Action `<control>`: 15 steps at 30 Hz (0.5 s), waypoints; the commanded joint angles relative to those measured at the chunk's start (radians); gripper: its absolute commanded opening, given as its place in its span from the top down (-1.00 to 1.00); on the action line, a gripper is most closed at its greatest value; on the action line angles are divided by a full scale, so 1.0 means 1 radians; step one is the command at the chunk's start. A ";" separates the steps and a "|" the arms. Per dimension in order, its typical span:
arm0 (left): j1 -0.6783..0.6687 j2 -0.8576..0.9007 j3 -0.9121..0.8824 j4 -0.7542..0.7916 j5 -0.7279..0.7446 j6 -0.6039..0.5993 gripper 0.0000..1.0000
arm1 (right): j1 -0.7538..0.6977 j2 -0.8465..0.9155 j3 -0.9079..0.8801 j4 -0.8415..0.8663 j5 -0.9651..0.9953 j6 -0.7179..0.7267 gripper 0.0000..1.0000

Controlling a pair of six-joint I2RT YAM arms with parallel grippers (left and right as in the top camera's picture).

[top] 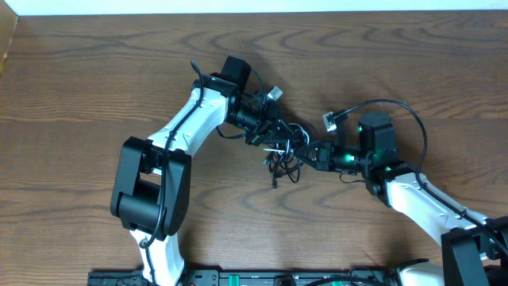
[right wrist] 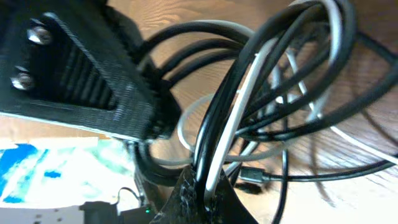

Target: Untangle cables

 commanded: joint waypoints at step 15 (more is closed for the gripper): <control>-0.028 0.003 0.001 0.001 -0.155 0.000 0.84 | -0.058 -0.002 -0.001 -0.076 0.063 -0.077 0.75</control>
